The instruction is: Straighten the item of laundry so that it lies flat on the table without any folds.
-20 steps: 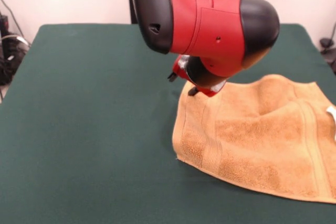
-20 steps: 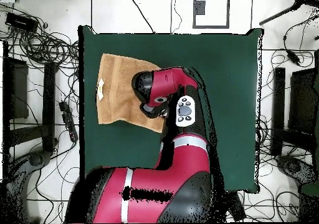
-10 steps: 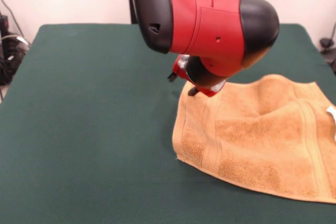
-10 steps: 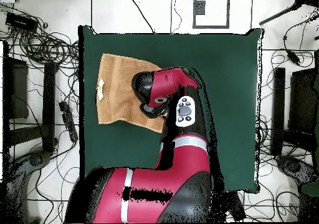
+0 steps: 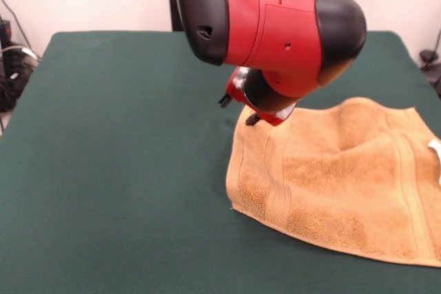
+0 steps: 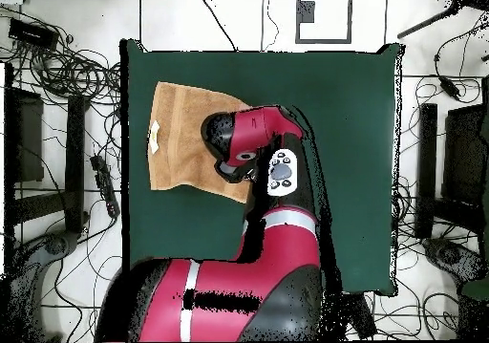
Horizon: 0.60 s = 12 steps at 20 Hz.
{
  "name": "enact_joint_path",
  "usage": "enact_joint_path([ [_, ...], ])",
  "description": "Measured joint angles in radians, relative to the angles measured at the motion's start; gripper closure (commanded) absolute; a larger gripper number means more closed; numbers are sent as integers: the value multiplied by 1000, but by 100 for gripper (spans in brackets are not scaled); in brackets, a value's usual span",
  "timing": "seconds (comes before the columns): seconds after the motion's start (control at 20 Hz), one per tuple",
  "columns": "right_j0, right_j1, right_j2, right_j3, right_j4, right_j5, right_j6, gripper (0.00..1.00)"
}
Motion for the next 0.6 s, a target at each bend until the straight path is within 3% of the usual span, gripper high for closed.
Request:
enact_joint_path([
  [0.6, 5, -23, -9, 44, -15, -67, 0, 0],
])
